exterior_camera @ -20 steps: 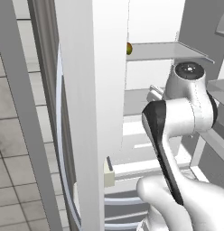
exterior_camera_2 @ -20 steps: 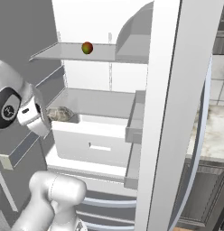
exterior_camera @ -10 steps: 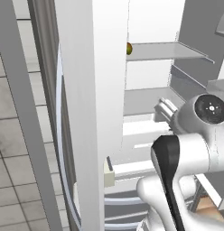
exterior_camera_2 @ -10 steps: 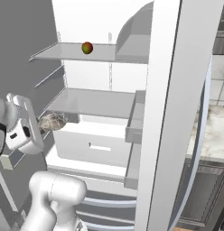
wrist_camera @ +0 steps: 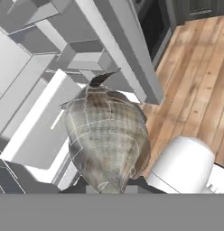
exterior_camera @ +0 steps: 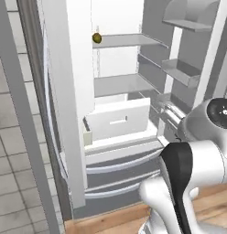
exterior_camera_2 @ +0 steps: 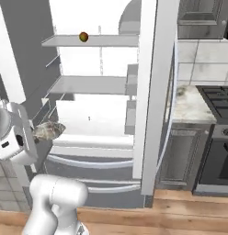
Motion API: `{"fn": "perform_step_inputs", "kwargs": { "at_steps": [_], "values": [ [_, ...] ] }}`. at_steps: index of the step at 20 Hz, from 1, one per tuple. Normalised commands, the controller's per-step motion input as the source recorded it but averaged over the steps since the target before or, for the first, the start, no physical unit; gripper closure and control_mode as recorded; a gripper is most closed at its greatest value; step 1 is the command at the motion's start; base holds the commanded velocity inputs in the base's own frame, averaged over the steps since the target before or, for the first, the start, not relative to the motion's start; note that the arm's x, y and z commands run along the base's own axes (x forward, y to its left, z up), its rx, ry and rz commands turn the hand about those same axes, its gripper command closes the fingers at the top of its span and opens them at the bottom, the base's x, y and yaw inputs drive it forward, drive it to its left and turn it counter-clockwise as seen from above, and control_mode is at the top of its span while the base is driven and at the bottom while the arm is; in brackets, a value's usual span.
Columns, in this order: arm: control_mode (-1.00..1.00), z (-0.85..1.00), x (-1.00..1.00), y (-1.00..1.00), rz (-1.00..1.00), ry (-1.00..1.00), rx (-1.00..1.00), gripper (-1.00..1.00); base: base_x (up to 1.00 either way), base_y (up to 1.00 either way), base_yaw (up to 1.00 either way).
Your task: Take the fish out of the fridge, briefly rinse it in the sink, and place it on the tray next to the sink.
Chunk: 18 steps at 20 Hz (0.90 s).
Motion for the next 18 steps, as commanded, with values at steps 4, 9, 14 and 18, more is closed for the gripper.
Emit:
{"fn": "perform_step_inputs", "kwargs": {
  "at_steps": [4,9,14,18],
  "values": [
    [1.0,0.0,0.0,0.0,0.0,0.0,0.0,1.0,-0.96,0.16,-0.82],
    [1.0,0.0,0.0,0.0,0.0,0.0,0.0,1.0,-0.55,0.08,-0.95],
    [1.0,0.0,0.0,0.0,0.0,0.0,0.0,1.0,-0.15,0.0,-0.99],
    [1.0,0.0,0.0,0.0,0.0,0.0,0.0,1.0,0.0,-0.08,-1.0]
  ]
}}
